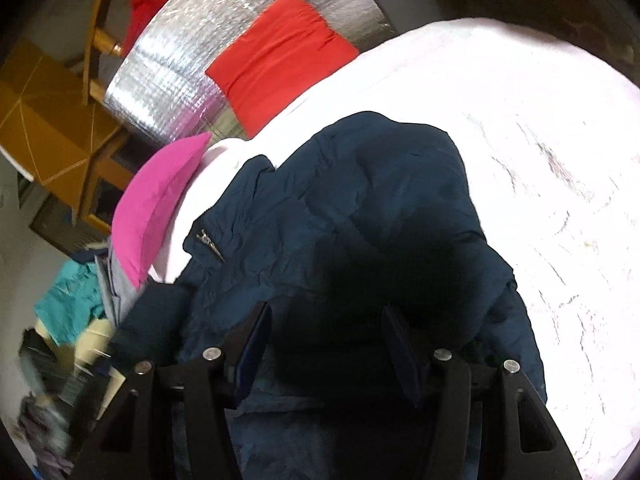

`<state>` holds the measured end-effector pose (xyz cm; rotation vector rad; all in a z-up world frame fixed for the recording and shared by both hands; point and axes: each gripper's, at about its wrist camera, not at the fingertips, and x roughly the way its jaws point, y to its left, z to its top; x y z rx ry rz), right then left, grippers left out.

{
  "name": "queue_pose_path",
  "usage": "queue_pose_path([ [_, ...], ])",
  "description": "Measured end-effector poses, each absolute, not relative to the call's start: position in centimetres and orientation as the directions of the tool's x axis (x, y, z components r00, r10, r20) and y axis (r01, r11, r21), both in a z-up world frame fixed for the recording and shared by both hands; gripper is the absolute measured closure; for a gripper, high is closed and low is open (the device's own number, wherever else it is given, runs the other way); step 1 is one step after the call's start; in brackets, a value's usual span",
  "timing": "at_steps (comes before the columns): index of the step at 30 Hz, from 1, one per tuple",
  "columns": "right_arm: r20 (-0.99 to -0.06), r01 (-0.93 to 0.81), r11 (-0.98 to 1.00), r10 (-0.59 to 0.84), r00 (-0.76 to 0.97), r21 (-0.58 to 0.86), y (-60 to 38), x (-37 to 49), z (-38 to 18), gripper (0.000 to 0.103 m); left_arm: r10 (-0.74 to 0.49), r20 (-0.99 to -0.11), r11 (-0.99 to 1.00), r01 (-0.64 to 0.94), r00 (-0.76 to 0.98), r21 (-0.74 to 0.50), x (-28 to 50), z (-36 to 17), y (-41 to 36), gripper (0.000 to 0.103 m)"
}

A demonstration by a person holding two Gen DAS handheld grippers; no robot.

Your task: Fold large clothes

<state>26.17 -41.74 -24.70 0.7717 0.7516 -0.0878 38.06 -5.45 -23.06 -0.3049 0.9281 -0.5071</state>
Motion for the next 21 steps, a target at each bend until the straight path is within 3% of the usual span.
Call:
queue_pose_path([
  [2,-0.643,0.339,0.727,0.181,0.744,0.597,-41.9,25.9,-24.5,0.041,-0.587,-0.698,0.807,0.235,0.411,-0.541,37.9,-24.0,-4.5,0.083],
  [4,-0.641,0.337,0.73,0.178,0.747,0.595,-42.1,25.7,-24.3,0.036,-0.626,-0.68,0.774,0.204,0.382,-0.599,37.1,-23.7,-2.8,0.076],
  [5,-0.637,0.336,0.73,0.174,0.751,0.595,-42.1,25.4,-24.1,0.033,-0.641,-0.666,0.76,0.197,0.381,-0.619,36.2,-23.3,-1.9,0.062],
  [6,-0.635,0.335,0.733,0.168,0.754,0.592,-42.2,25.2,-23.9,0.033,-0.651,-0.651,0.748,0.185,0.39,-0.638,35.4,-22.9,-0.7,0.038],
  [8,-0.63,0.332,0.736,0.163,0.76,0.591,-42.3,25.0,-23.6,0.033,-0.628,-0.628,0.752,0.151,0.46,-0.642,33.6,-21.8,1.9,0.022],
  [12,-0.611,0.317,0.717,0.189,0.769,0.621,-42.4,24.5,-23.4,0.033,-0.618,-0.589,0.733,0.11,0.521,-0.671,31.2,-20.6,6.5,0.022],
  [16,-0.602,0.286,0.726,0.216,0.769,0.626,-41.5,24.6,-23.4,0.033,-0.565,-0.585,0.695,-0.047,0.583,-0.718,32.4,-21.3,10.5,0.021],
  [21,-0.582,0.208,0.773,0.243,0.776,0.6,-39.4,25.3,-22.8,0.035,-0.463,-0.659,0.689,-0.227,0.592,-0.688,34.9,-24.0,12.4,0.021],
])
